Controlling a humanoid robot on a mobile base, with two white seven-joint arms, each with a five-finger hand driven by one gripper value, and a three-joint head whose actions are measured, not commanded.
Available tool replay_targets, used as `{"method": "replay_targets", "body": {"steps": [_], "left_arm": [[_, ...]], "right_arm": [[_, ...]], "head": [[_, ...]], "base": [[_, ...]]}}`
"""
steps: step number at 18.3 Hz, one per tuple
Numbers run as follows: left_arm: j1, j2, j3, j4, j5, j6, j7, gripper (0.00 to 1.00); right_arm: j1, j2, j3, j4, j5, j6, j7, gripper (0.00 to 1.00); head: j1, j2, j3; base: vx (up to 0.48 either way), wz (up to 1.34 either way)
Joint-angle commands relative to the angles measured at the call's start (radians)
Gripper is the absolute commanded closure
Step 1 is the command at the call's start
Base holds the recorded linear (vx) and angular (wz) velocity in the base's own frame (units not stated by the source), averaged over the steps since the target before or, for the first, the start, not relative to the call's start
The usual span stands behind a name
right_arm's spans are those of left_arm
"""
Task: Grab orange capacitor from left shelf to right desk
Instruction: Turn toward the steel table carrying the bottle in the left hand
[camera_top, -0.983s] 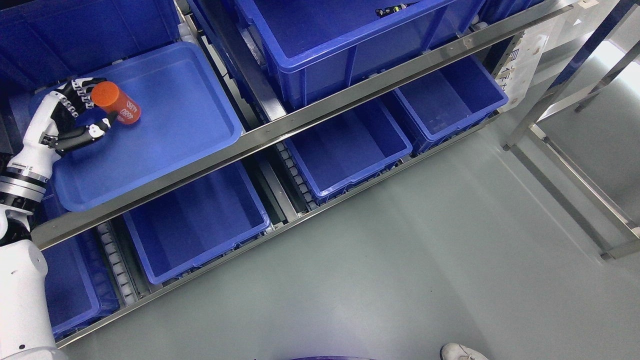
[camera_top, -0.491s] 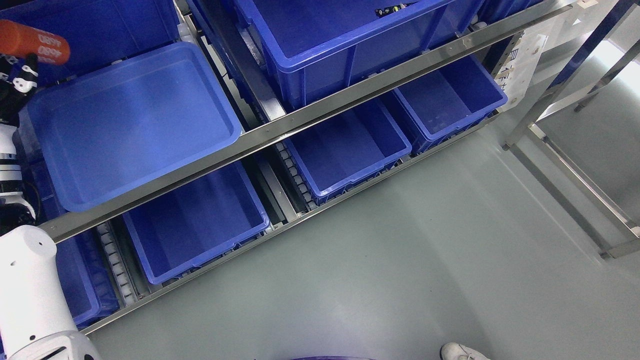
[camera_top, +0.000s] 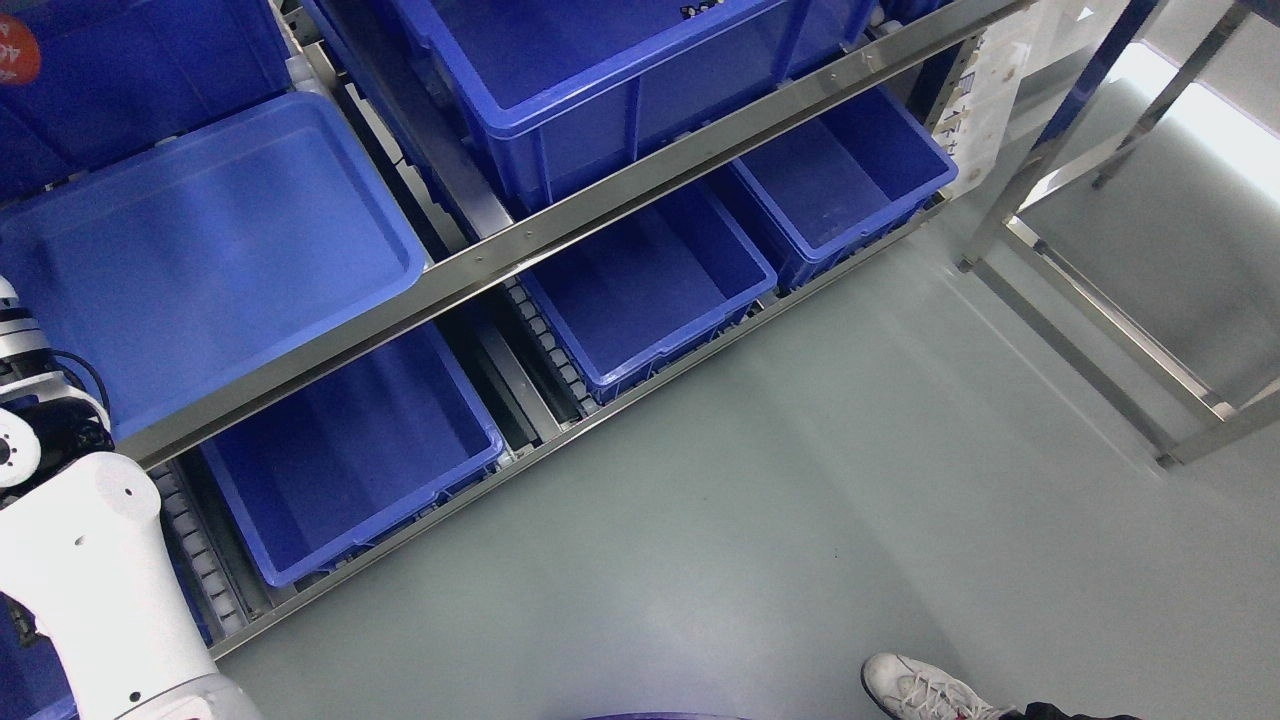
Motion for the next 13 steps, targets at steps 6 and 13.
{"method": "replay_targets", "body": {"steps": [6, 13], "left_arm": [[0.047, -0.064, 0.038, -0.349, -0.032, -0.037, 0.000, 0.94], [0.055, -0.063, -0.103, -0.349, -0.029, -0.175, -0.017, 0.93]], "right_arm": [[0.020, -0.017, -0.012, -0.017, 0.005, 0.001, 0.000, 0.00], [0.020, -0.017, -0.012, -0.017, 0.005, 0.001, 0.000, 0.00]], "head": [[0.0000, 0.000, 0.000], [0.0000, 0.000, 0.000]], "base": [[-0.041, -0.23], [-0.008, -0.24]]}}
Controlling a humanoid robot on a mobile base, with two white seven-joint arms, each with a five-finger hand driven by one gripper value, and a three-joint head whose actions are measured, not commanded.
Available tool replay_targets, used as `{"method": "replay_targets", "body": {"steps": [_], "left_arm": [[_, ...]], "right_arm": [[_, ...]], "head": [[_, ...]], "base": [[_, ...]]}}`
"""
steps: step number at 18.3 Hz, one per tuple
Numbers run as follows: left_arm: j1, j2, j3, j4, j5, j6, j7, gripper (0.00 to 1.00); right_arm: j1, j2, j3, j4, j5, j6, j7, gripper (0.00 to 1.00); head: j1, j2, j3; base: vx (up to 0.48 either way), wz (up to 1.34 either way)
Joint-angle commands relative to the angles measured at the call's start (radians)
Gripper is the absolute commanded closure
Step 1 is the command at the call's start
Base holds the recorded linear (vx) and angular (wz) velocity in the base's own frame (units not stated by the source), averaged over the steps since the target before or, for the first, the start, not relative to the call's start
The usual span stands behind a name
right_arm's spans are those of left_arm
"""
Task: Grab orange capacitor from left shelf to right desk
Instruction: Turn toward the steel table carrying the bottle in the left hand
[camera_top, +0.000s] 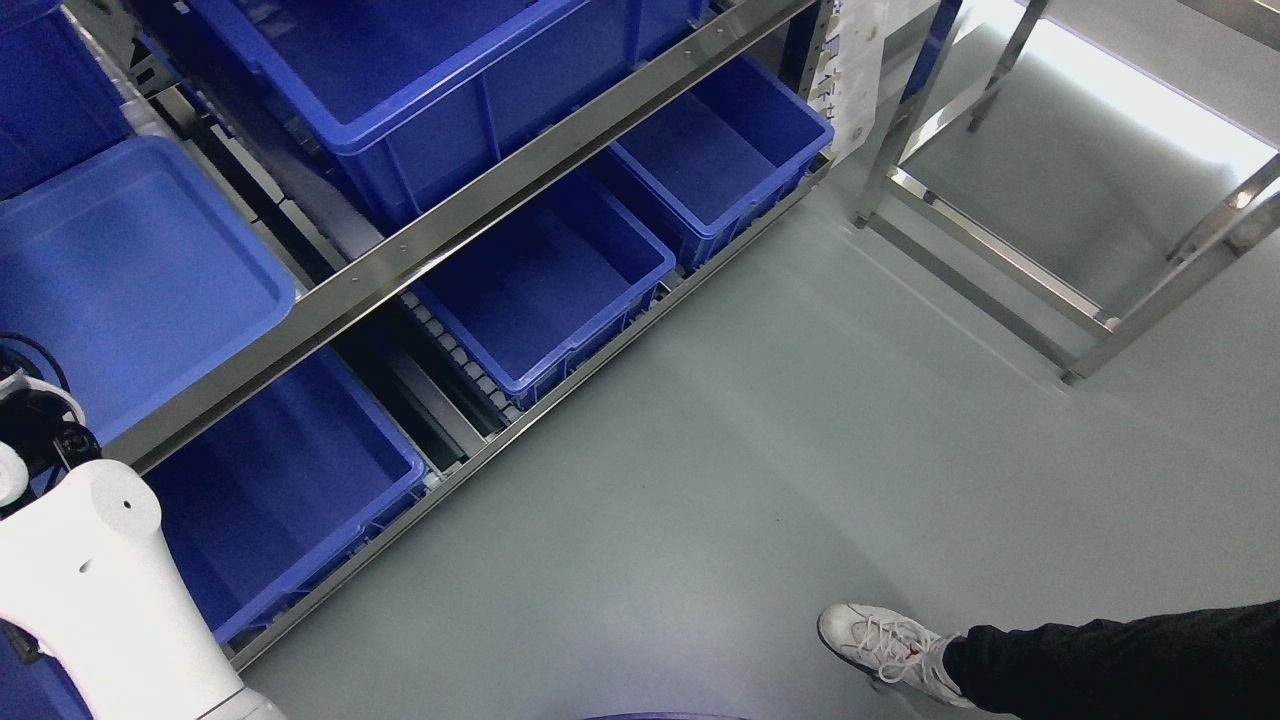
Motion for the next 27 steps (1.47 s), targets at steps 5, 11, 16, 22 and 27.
{"method": "replay_targets", "body": {"steps": [5, 11, 16, 22, 27], "left_arm": [[0.017, -0.004, -0.211, -0.098, -0.002, -0.071, -0.017, 0.93], [0.002, -0.008, -0.299, -0.098, 0.000, -0.091, -0.017, 0.93], [-0.001, -0.008, -0.371, -0.098, -0.002, -0.092, -0.017, 0.93], [-0.007, -0.008, -0.460, -0.098, 0.000, -0.117, -0.017, 0.93], [0.000, -0.008, -0.539, -0.098, 0.000, -0.120, -0.014, 0.92]], "right_arm": [[0.020, -0.017, -0.012, -0.017, 0.005, 0.005, 0.000, 0.00], [0.020, -0.017, -0.012, -0.017, 0.005, 0.005, 0.000, 0.00], [0.020, -0.017, -0.012, -0.017, 0.005, 0.005, 0.000, 0.00], [0.020, -0.017, -0.012, -0.017, 0.005, 0.005, 0.000, 0.00], [0.020, -0.017, -0.012, -0.017, 0.005, 0.005, 0.000, 0.00]], "head": [[0.0000, 0.000, 0.000], [0.0000, 0.000, 0.000], [0.0000, 0.000, 0.000], [0.0000, 0.000, 0.000], [0.0000, 0.000, 0.000]], "base": [[-0.002, -0.34], [0.004, -0.47], [0.013, -0.57], [0.040, -0.43], [0.042, -0.26]]}}
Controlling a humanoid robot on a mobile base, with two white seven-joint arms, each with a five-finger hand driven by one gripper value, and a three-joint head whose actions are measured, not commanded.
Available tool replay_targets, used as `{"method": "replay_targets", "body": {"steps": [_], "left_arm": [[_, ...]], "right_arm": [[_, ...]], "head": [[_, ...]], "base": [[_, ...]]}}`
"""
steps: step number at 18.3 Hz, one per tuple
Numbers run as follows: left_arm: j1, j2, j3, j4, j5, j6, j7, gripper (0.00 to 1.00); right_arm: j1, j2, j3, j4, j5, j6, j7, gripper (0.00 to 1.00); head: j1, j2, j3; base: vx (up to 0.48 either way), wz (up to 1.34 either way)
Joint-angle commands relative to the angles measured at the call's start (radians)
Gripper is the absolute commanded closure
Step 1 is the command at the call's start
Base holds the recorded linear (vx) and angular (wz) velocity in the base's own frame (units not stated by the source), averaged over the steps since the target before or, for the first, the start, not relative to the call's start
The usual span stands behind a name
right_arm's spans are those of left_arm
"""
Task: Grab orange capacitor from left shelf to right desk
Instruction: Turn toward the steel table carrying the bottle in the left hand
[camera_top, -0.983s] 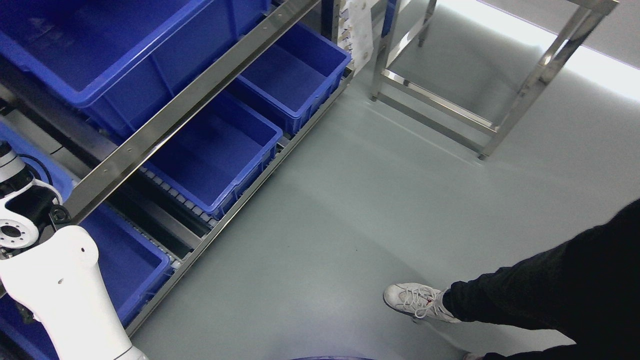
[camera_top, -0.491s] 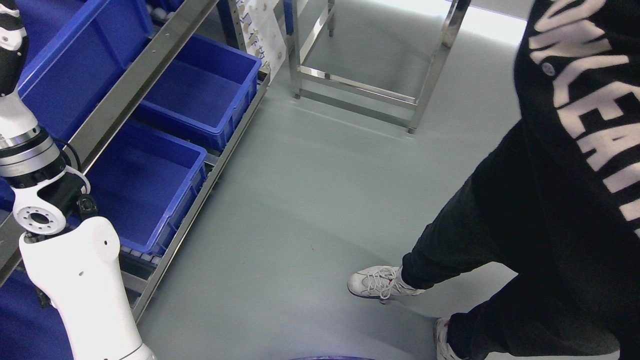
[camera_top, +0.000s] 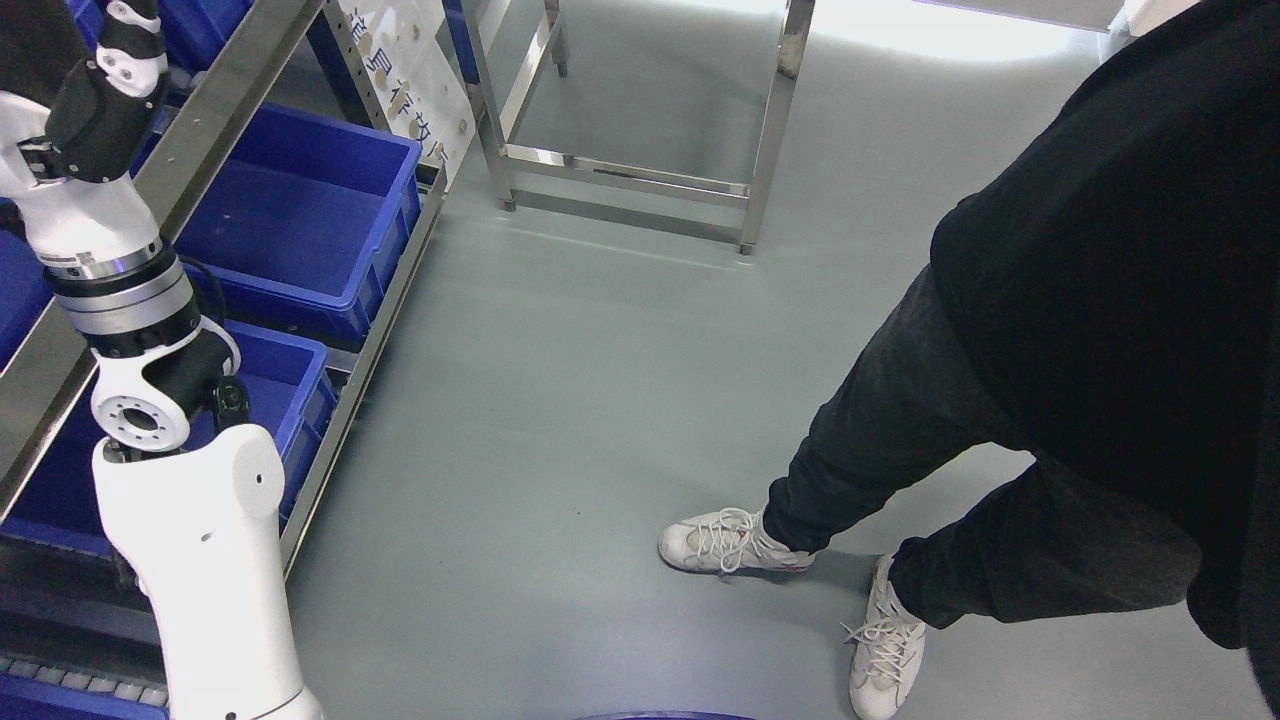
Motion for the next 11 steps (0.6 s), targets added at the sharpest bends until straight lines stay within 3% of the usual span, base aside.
{"method": "replay_targets", "body": {"steps": [1, 11], "left_arm": [[0.005, 0.015, -0.188, -0.007, 0.000, -0.004, 0.006, 0.92], [0.010, 0.015, -0.295, 0.005, 0.002, -0.005, 0.007, 0.92]], "right_arm": [[0.020, -0.017, -0.012, -0.017, 0.005, 0.000, 0.000, 0.00], [0.020, -0.017, -0.012, -0.017, 0.005, 0.000, 0.000, 0.00]], "head": [[0.0000, 0.000, 0.000], [0.0000, 0.000, 0.000]], "base": [[0.055, -0.19], [0.089, -0.17]]}}
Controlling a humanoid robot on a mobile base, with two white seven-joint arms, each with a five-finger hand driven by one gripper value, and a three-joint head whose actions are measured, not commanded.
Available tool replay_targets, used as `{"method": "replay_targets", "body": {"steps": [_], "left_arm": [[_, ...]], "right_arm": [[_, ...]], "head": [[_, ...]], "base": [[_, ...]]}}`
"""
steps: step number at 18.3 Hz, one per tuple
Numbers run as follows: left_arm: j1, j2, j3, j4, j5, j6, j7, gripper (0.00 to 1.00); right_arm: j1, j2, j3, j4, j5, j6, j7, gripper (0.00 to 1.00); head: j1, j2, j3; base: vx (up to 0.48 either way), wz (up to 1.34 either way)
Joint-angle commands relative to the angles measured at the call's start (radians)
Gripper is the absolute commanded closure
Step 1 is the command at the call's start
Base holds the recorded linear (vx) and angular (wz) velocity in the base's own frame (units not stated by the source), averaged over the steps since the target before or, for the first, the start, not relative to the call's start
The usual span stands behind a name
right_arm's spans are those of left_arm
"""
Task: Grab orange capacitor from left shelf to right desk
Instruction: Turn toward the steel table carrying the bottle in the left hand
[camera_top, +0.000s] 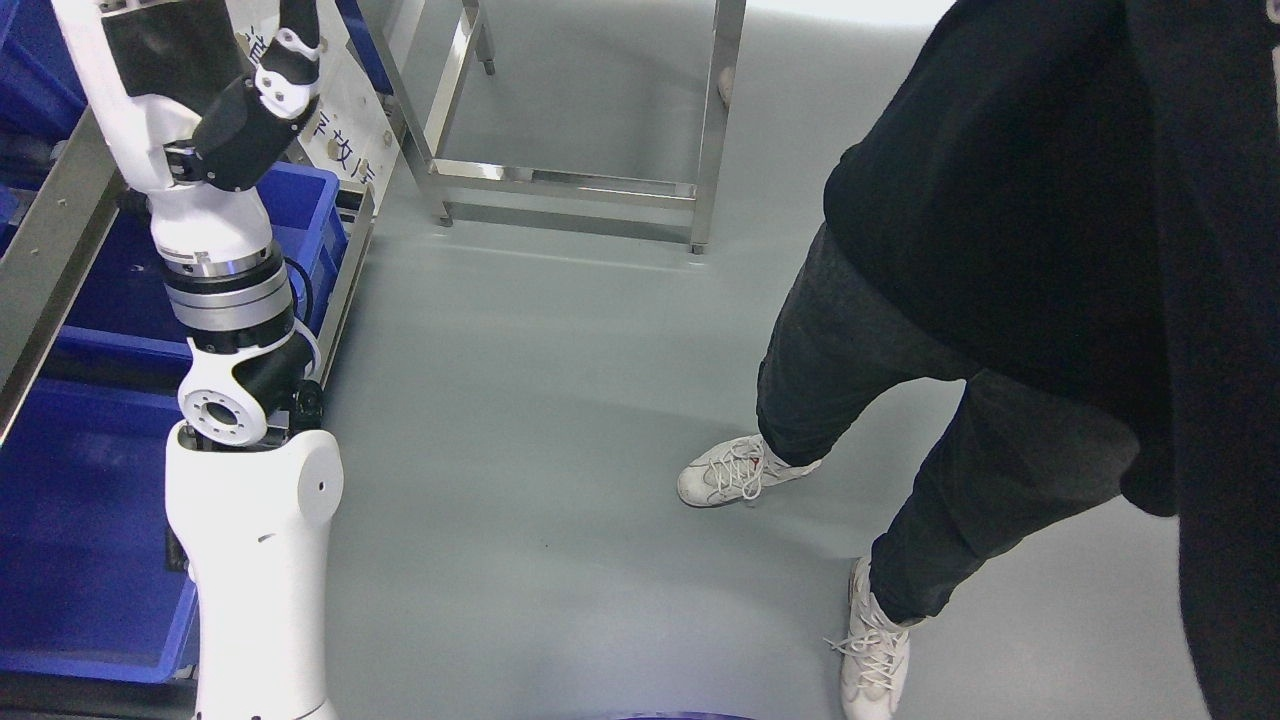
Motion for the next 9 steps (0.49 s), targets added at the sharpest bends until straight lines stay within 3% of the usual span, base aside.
{"method": "replay_targets", "body": {"steps": [1, 9], "left_arm": [[0.002, 0.017, -0.125, 0.009, 0.002, 0.003, -0.003, 0.92], [-0.006, 0.017, -0.165, 0.068, 0.000, 0.009, -0.006, 0.91]], "right_arm": [[0.020, -0.017, -0.012, -0.017, 0.005, 0.000, 0.000, 0.00], [0.020, -0.017, -0.012, -0.017, 0.005, 0.000, 0.000, 0.00]], "head": [[0.0000, 0.000, 0.000], [0.0000, 0.000, 0.000]], "base": [[0.131, -0.06], [0.204, -0.06]]}}
